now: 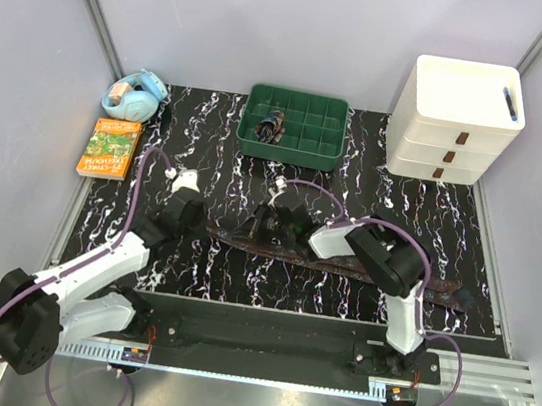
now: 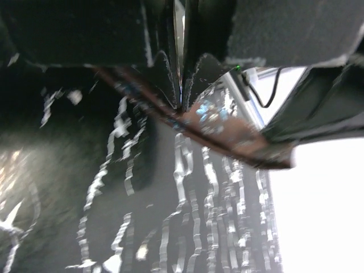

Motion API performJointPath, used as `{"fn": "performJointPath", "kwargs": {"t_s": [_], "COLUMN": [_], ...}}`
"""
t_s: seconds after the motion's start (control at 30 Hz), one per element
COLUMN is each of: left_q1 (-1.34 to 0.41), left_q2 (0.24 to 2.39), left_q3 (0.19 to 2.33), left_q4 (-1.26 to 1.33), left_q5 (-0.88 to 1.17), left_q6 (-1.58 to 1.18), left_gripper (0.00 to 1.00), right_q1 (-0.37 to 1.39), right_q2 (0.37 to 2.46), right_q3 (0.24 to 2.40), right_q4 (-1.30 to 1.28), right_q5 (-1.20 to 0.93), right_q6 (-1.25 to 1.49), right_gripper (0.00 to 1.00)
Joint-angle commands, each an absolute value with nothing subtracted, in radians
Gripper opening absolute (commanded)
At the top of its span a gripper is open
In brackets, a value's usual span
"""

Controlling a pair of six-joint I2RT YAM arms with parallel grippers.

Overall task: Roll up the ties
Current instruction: Flatten out the tie at the center of the board.

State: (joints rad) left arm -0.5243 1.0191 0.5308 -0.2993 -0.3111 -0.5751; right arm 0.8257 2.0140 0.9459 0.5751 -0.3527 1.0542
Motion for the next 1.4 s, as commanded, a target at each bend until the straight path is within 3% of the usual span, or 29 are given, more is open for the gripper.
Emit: {"fn": "performJointPath", "kwargs": {"t_s": [0.0,0.47,1.17,1.37], "left_q1": [-0.522,-0.525,-0.805,-0.831], "left_q2": [0.989,1.0,1.258,1.333], "left_q3": [0.557,0.555,0.707,0.69], "left_q4": [-0.284,-0.236,-0.293,-0.279], "left_q5": [-0.308,-0.223,-0.456,-0.463], "left_q6": [-0.557,-0.552,-0.532,-0.54], "left_gripper": [0.0,0.0,0.0,0.0], "right_q1": [0.845,0.874,0.602,0.591], "right_q2": [2.091,2.126,1.41,1.341], "right_q3": [1.02,1.078,0.744,0.693], "right_q4": [0.601,0.572,0.091,0.054], "right_q5": [-0.347,-0.339,-0.256,-0.256], "right_q6": [1.077,1.071,0.861,0.85], "right_gripper": [0.1,0.09,0.11,0.12]}}
